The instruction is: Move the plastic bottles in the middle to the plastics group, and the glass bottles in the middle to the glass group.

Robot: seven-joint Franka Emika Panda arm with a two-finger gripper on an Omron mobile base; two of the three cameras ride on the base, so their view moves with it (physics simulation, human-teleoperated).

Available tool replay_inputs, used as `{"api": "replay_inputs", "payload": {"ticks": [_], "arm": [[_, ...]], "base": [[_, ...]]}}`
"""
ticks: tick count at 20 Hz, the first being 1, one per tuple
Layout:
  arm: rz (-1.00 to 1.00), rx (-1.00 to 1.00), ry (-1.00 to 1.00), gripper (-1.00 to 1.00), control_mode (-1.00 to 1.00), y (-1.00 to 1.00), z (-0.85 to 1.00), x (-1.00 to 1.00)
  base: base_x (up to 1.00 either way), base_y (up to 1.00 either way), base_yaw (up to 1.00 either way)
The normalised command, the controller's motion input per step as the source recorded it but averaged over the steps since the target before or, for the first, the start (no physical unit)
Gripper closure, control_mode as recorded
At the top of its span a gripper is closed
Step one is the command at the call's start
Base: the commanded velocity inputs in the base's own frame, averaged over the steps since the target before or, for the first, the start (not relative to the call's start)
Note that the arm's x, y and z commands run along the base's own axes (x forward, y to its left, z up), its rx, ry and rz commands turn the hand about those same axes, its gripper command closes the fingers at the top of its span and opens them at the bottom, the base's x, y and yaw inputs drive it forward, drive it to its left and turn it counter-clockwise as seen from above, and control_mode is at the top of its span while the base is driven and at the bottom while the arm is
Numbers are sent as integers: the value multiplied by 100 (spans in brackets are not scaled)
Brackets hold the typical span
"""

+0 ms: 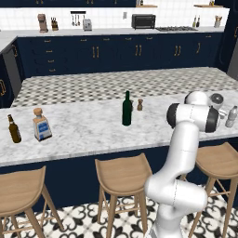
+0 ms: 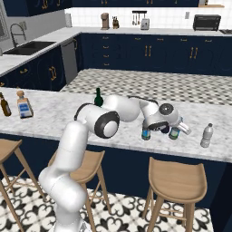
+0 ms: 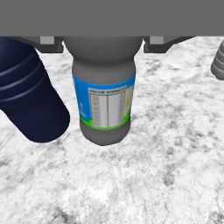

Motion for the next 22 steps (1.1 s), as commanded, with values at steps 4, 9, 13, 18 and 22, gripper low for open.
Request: {"api": "replay_inputs", "payload": {"ticks": [4, 9, 13, 18, 22], "arm": [[4, -5, 0, 100, -100, -4, -45, -20], [4, -5, 0, -100, -100, -1, -45, -27], [3, -4, 0, -100, -100, -6, -39, -27], [2, -4, 0, -100, -100, 0, -14, -11], [0, 0, 0, -100, -100, 0, 0, -5]], "base": [[0, 0, 0], [0, 0, 0], [0, 0, 0], [0, 0, 0], [0, 0, 0]]}}
